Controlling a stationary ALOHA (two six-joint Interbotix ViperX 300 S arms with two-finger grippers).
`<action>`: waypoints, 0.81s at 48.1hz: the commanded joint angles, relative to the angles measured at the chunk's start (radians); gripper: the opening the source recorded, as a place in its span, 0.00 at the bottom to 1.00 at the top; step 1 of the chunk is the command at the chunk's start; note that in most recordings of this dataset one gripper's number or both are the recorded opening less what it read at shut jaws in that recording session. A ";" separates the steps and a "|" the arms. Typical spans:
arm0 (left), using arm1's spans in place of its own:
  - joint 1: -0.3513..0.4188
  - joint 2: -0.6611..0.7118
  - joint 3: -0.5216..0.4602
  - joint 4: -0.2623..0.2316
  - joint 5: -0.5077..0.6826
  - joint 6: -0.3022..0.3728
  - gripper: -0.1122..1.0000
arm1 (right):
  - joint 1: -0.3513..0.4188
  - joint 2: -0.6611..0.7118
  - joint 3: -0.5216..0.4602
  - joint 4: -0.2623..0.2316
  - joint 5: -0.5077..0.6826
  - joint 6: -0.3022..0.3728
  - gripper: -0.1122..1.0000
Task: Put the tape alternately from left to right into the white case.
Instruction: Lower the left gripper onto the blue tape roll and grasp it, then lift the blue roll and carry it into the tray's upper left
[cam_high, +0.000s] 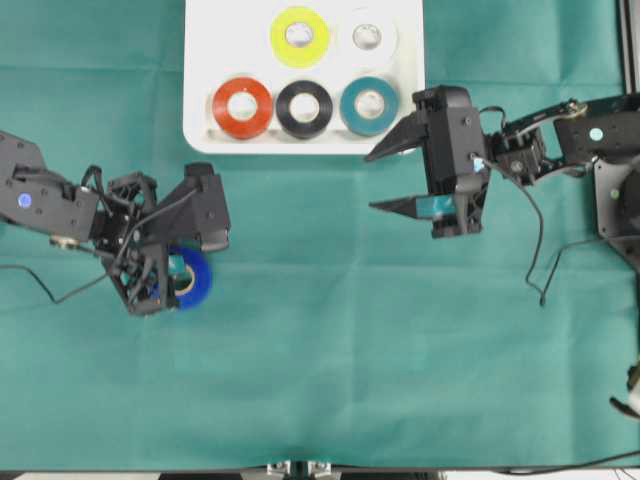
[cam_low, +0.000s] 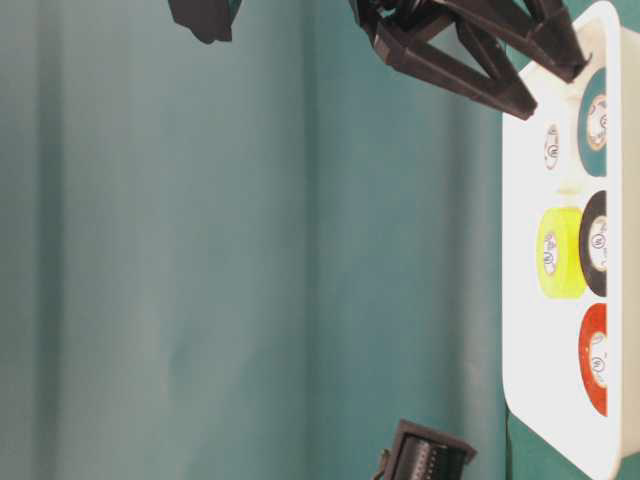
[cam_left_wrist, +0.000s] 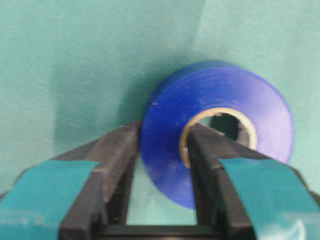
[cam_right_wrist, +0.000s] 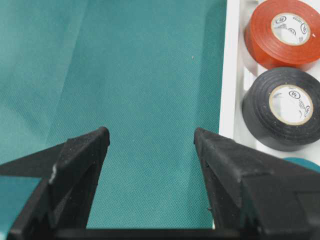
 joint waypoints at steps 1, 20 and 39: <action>-0.005 -0.025 -0.014 -0.003 -0.002 0.000 0.07 | 0.002 -0.017 -0.017 0.003 -0.008 0.000 0.76; -0.005 -0.147 -0.080 -0.003 0.133 0.000 0.06 | 0.002 -0.018 -0.017 0.002 -0.008 0.000 0.76; 0.023 -0.193 -0.181 -0.002 0.291 0.003 0.06 | 0.002 -0.018 -0.014 0.003 -0.008 0.000 0.76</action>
